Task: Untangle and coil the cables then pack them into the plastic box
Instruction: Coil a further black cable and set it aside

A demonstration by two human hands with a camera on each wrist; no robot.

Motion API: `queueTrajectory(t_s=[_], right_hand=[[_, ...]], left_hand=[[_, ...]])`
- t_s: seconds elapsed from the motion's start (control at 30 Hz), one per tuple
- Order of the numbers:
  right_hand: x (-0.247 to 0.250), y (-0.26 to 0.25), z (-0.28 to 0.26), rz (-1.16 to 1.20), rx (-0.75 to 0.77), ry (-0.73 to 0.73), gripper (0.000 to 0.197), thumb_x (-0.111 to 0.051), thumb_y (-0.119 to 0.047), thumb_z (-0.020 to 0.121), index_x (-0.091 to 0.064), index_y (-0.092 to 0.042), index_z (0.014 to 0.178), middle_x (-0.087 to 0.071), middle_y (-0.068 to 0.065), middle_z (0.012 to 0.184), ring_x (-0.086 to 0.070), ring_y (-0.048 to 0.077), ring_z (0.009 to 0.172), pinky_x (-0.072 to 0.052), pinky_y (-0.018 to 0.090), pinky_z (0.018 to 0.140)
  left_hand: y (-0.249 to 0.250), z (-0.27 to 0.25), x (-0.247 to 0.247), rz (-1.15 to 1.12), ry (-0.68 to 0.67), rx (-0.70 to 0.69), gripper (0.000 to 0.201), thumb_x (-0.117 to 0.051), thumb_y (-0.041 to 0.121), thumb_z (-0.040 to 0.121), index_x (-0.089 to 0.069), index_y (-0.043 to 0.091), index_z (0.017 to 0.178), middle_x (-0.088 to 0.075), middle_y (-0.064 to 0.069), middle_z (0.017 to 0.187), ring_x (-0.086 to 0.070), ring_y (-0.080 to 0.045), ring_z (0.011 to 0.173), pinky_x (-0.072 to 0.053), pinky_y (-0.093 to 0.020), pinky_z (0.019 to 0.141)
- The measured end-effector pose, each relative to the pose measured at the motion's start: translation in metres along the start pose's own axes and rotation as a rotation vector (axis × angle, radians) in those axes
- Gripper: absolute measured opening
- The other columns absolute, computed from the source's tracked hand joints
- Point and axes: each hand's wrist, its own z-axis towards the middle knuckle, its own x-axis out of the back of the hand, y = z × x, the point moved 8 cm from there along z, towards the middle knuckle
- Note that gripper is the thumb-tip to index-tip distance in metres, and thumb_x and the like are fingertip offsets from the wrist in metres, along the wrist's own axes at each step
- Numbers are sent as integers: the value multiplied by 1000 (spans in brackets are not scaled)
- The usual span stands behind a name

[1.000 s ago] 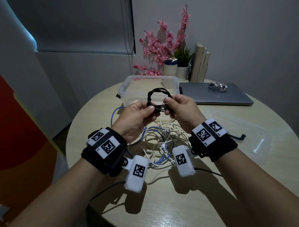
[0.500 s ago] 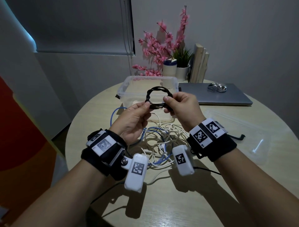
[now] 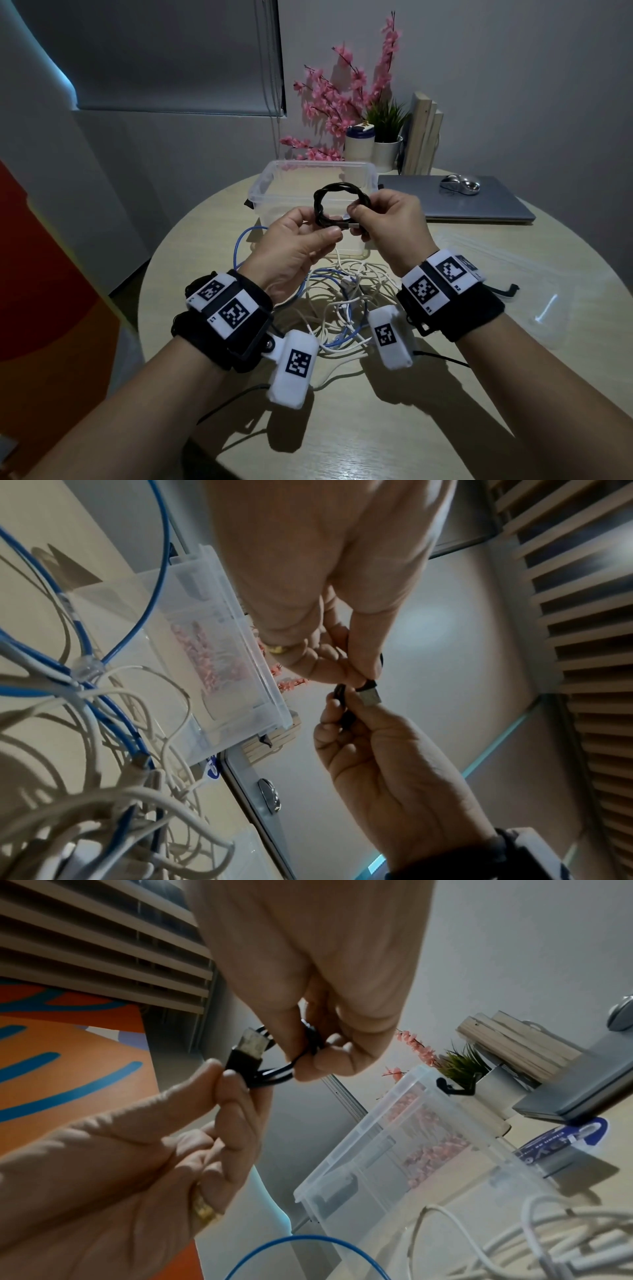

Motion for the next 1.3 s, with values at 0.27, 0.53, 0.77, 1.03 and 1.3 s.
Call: queueTrajectory(t_s=[0.27, 0.53, 0.77, 1.03, 1.3], right_hand=[[-9, 3, -4, 53, -58, -101, 13, -68, -5, 84, -63, -5, 72, -62, 13, 63, -59, 17, 50, -42, 25, 47], [-16, 2, -8, 96, -71, -134, 5, -67, -6, 85, -67, -2, 81, -65, 10, 68, -60, 15, 52, -41, 21, 45], [-11, 11, -11, 129, -216, -182, 13, -56, -8, 93, -67, -1, 90, -59, 11, 78, -60, 15, 59, -47, 23, 52], [-6, 21, -15, 123, -348, -180, 14, -67, -10, 86, -66, 3, 90, -46, 4, 59, -39, 10, 47, -33, 19, 42], [-20, 21, -25, 587, -525, -224, 7, -54, 3, 91, -59, 7, 90, -60, 15, 74, -64, 13, 54, -55, 17, 52]], left_hand=[[8, -1, 4, 86, 72, -118, 19, -59, -3, 87, -57, 15, 91, -63, 2, 82, -56, -5, 71, -46, -19, 71], [11, 3, 2, 88, 126, -211, 18, -50, 2, 95, -47, 18, 87, -63, -5, 93, -59, -14, 87, -47, -18, 70], [26, 5, 14, 263, 167, -240, 31, -56, 2, 93, -48, 22, 115, -70, 2, 89, -66, -8, 82, -50, -18, 67], [28, 7, 24, 463, 247, -284, 40, -62, -2, 87, -58, 27, 115, -70, 0, 88, -69, -5, 76, -54, -25, 71], [23, 9, 23, 614, 289, -285, 48, -67, 8, 84, -59, 25, 127, -72, 5, 90, -69, -13, 89, -55, -40, 89]])
